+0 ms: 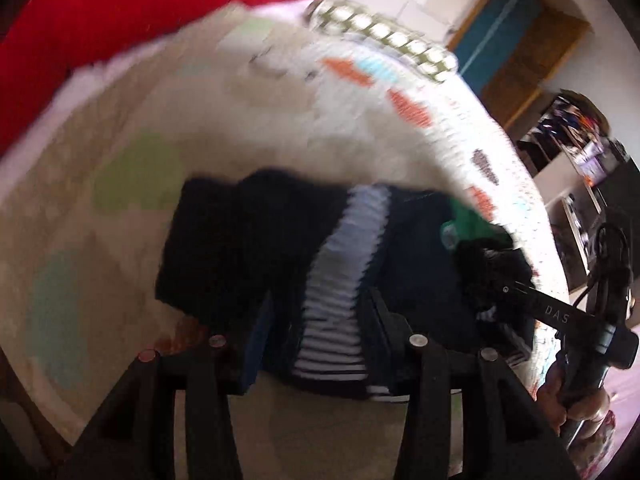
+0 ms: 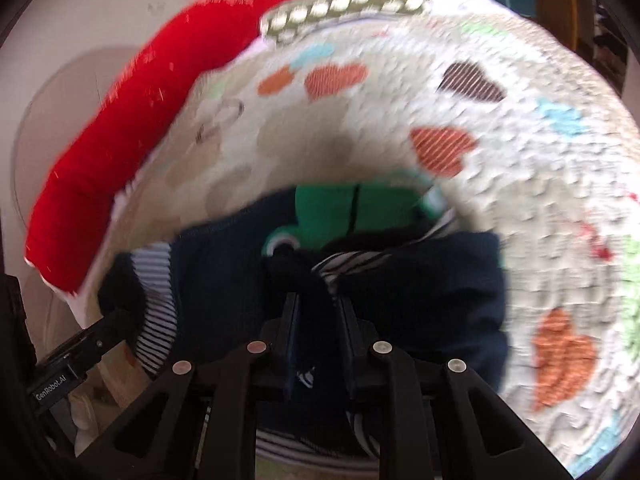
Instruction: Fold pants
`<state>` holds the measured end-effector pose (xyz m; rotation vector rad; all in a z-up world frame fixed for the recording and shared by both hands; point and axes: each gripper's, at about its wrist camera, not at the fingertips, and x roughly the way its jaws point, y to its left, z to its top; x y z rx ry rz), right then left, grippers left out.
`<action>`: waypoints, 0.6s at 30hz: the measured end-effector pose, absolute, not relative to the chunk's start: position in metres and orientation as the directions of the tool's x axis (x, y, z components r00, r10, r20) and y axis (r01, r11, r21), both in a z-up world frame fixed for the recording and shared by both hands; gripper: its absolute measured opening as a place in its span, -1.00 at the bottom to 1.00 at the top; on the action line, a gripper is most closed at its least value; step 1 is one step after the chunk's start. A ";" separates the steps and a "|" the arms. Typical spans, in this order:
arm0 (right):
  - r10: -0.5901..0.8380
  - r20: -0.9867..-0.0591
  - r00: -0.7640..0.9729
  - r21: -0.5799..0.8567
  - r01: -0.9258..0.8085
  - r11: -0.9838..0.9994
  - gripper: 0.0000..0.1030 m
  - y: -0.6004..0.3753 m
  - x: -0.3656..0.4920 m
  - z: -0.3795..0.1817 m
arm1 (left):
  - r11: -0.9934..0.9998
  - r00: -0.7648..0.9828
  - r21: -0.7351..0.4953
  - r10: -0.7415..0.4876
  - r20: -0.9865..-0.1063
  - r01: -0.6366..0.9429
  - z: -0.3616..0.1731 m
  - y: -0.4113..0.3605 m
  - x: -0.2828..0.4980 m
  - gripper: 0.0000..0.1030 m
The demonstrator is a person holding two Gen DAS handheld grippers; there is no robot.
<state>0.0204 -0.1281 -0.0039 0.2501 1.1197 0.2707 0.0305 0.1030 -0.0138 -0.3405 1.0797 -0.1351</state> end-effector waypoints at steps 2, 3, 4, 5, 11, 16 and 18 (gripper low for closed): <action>0.310 -0.857 0.413 0.291 -0.109 0.950 -0.60 -0.123 0.022 -0.004 | 0.924 0.467 -0.377 -0.304 -0.830 -0.069 -0.020 0.109 0.030 -0.13; 0.305 -0.860 0.408 0.283 -0.114 0.952 -0.60 -0.122 0.022 -0.002 | 0.922 0.474 -0.382 -0.309 -0.825 -0.063 -0.017 0.110 0.028 -0.13; 0.304 -0.861 0.408 0.281 -0.118 0.952 -0.60 -0.124 0.021 0.003 | 0.921 0.482 -0.385 -0.312 -0.819 -0.056 -0.014 0.110 0.026 -0.13; 0.313 -0.852 0.420 0.289 -0.121 0.950 -0.60 -0.126 0.019 0.010 | 0.920 0.493 -0.388 -0.315 -0.811 -0.049 -0.009 0.111 0.024 -0.13; 0.363 -0.796 0.484 0.325 -0.164 0.931 -0.34 -0.116 0.006 0.054 | 0.908 0.570 -0.415 -0.307 -0.762 -0.066 0.011 0.139 0.001 -0.13; 0.435 -0.801 0.412 0.355 -0.259 0.898 0.06 -0.067 0.013 0.060 | 0.887 0.586 -0.426 -0.252 -0.770 -0.178 0.003 0.181 -0.011 -0.13; 0.458 -0.807 0.374 0.372 -0.280 0.885 0.17 -0.043 0.023 0.058 | 0.871 0.587 -0.441 -0.245 -0.771 -0.215 -0.002 0.197 -0.015 -0.13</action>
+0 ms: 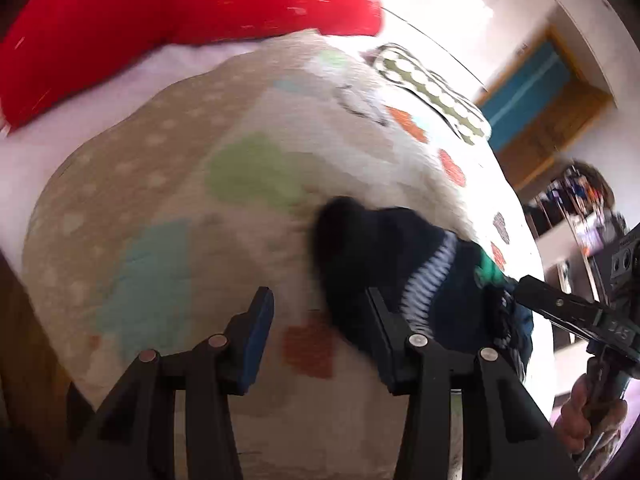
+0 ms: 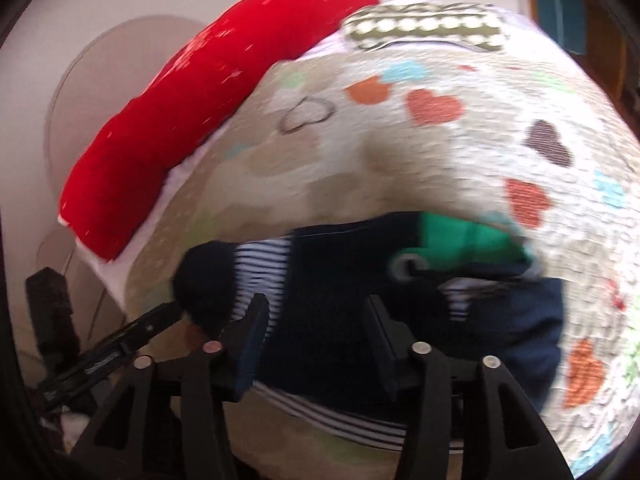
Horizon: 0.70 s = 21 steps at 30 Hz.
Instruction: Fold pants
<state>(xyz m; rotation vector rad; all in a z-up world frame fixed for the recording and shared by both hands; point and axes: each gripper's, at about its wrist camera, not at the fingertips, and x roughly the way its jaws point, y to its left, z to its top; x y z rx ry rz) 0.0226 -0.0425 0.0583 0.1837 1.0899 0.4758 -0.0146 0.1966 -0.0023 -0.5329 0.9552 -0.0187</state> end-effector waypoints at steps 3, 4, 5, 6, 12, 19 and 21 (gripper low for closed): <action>0.499 -0.811 0.305 0.407 -0.319 0.856 0.25 -0.008 0.030 0.061 | 0.855 0.601 -0.459 -0.241 -0.762 -0.240 -0.005 0.215 -0.024 -0.13; 0.513 -0.815 0.271 0.422 -0.330 0.844 0.32 0.005 0.035 0.059 | 0.852 0.608 -0.464 -0.241 -0.757 -0.240 -0.004 0.218 -0.027 -0.13; 0.522 -0.822 0.228 0.436 -0.338 0.834 0.35 0.018 0.042 0.055 | 0.851 0.614 -0.469 -0.242 -0.752 -0.238 -0.004 0.220 -0.029 -0.13; 0.519 -0.833 0.192 0.438 -0.343 0.831 0.37 0.031 0.047 0.051 | 0.850 0.618 -0.471 -0.242 -0.748 -0.236 -0.003 0.222 -0.031 -0.13; 0.330 -0.935 0.133 0.256 -0.391 0.884 0.51 0.097 0.067 0.019 | 0.852 0.632 -0.475 -0.245 -0.735 -0.221 -0.003 0.230 -0.043 -0.13; 0.073 -0.993 0.097 0.021 -0.449 0.893 0.62 0.139 0.081 -0.010 | 0.852 0.628 -0.484 -0.268 -0.731 -0.199 -0.008 0.225 -0.044 -0.13; 0.037 -0.994 0.103 -0.015 -0.471 0.882 0.55 0.146 0.081 -0.013 | 0.855 0.624 -0.486 -0.281 -0.729 -0.182 -0.008 0.218 -0.043 -0.13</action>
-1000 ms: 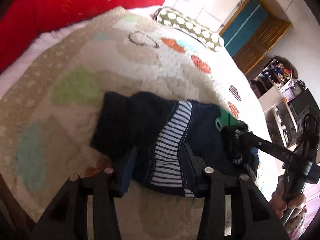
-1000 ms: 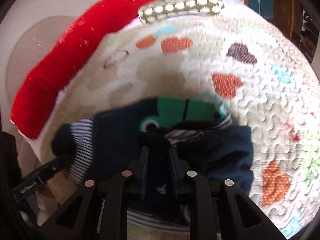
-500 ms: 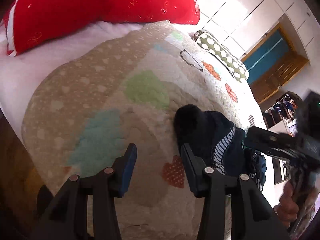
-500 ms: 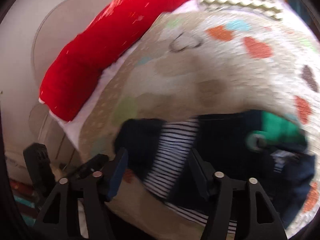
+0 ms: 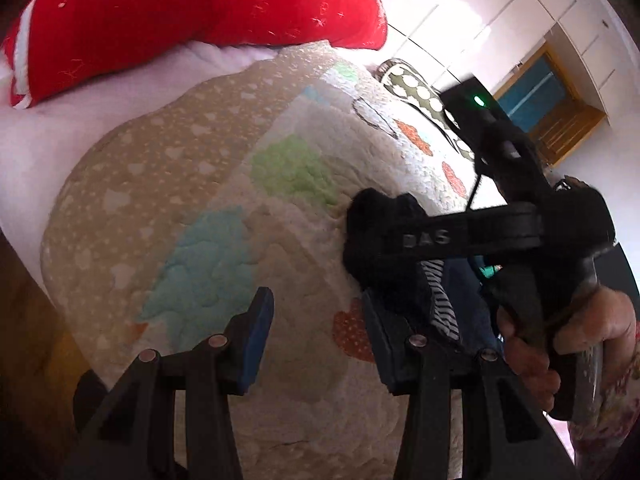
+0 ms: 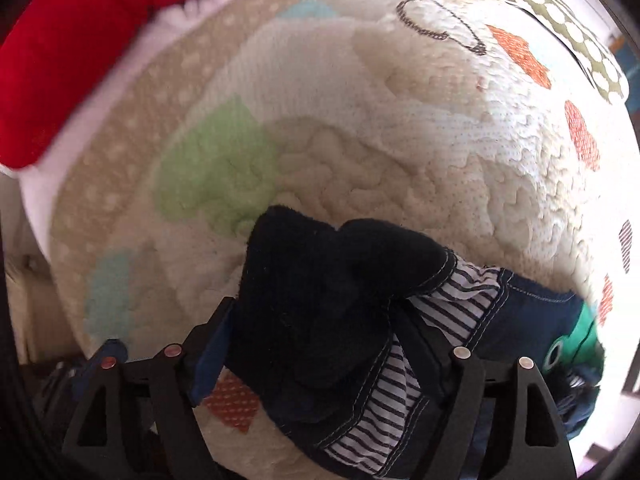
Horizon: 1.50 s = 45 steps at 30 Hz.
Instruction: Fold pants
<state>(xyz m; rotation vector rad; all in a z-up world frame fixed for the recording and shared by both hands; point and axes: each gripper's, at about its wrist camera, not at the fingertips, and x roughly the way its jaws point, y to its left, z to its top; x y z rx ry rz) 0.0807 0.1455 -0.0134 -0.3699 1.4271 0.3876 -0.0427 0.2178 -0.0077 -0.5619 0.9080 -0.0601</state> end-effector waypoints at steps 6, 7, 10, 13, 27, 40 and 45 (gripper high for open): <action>0.081 -0.982 0.168 -0.005 -0.459 0.888 -0.50 0.124 0.080 0.006 | 0.862 0.603 -0.491 -0.328 -0.727 -0.123 -0.012 0.194 -0.036 -0.13; 0.114 -0.980 0.164 0.029 -0.445 0.895 -0.54 0.116 0.082 0.010 | 0.862 0.601 -0.494 -0.336 -0.726 -0.115 -0.013 0.190 -0.034 -0.13; 0.206 -0.966 0.156 0.129 -0.400 0.907 -0.56 0.091 0.087 0.022 | 0.871 0.595 -0.486 -0.352 -0.722 -0.075 -0.012 0.175 -0.026 -0.13; 0.283 -0.945 0.165 0.205 -0.376 0.903 -0.56 0.071 0.085 0.034 | 0.887 0.591 -0.460 -0.348 -0.728 -0.044 -0.011 0.159 -0.016 -0.13; 0.474 -0.829 0.298 0.403 -0.270 0.874 -0.56 -0.043 0.048 0.088 | 0.884 0.550 -0.434 -0.454 -0.701 0.175 0.038 0.065 0.008 -0.77; 0.511 -0.759 0.403 0.541 -0.045 0.840 -0.40 -0.187 0.020 0.070 | 0.873 0.434 -0.333 -0.471 -0.768 0.357 0.034 -0.055 0.018 -0.77; 0.459 -0.771 0.441 0.561 0.129 0.818 0.03 -0.246 0.007 0.051 | 0.834 0.382 -0.387 -0.531 -0.756 0.393 0.041 -0.049 0.008 -0.72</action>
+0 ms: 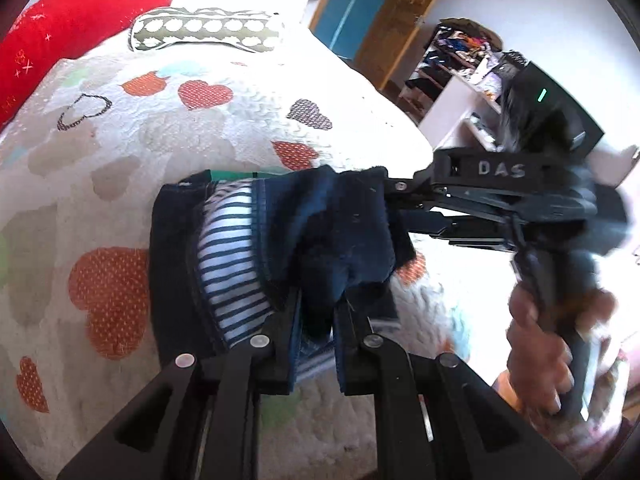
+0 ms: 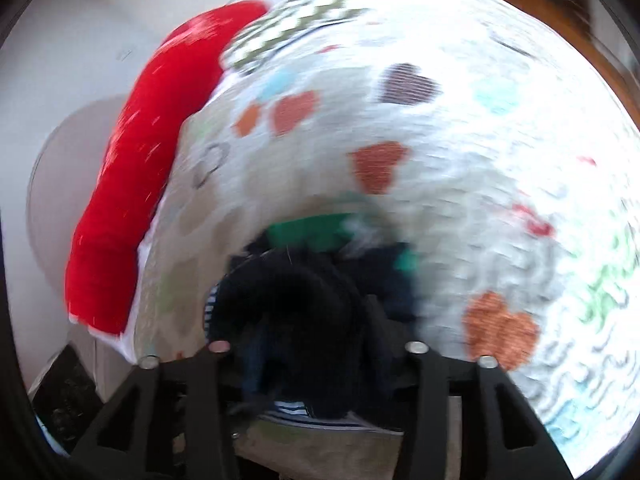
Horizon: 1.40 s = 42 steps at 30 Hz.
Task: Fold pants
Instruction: 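Press the folded pants down with the left gripper while the right gripper releases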
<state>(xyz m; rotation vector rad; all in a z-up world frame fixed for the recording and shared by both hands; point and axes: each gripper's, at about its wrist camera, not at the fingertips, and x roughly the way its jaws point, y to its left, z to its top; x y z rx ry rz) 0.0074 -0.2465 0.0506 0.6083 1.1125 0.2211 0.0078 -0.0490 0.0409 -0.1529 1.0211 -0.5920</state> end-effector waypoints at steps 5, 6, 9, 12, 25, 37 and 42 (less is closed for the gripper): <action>0.399 -0.721 0.567 0.571 0.159 0.805 0.03 -0.279 -0.015 0.071 | 0.852 0.449 -0.380 -0.516 -0.730 0.360 0.058 -0.022 0.001 -0.38; 0.410 -0.694 0.591 0.590 0.141 0.795 0.01 -0.278 -0.018 0.080 | 0.859 0.455 -0.380 -0.506 -0.732 0.344 0.057 -0.019 0.005 -0.38; 0.494 -0.615 0.615 0.645 0.031 0.764 -0.07 -0.259 -0.025 0.100 | 0.882 0.443 -0.384 -0.469 -0.764 0.273 0.042 -0.011 0.010 -0.38; 0.588 -0.582 0.562 0.675 -0.069 0.734 -0.07 -0.228 -0.024 0.103 | 0.892 0.408 -0.378 -0.451 -0.794 0.249 0.020 -0.014 0.016 -0.38; 0.481 -0.713 0.511 0.624 0.148 0.768 -0.20 -0.239 -0.027 0.034 | 0.873 0.364 -0.409 -0.483 -0.796 0.265 0.003 -0.016 0.013 -0.38; 0.537 -0.711 0.454 0.625 0.057 0.779 -0.07 -0.197 0.026 0.020 | 0.900 0.402 -0.358 -0.432 -0.807 0.248 0.007 -0.007 0.011 -0.37; 0.495 -0.719 0.488 0.592 0.057 0.804 -0.13 -0.199 0.032 0.033 | 0.905 0.432 -0.331 -0.420 -0.798 0.267 0.016 -0.003 0.004 -0.37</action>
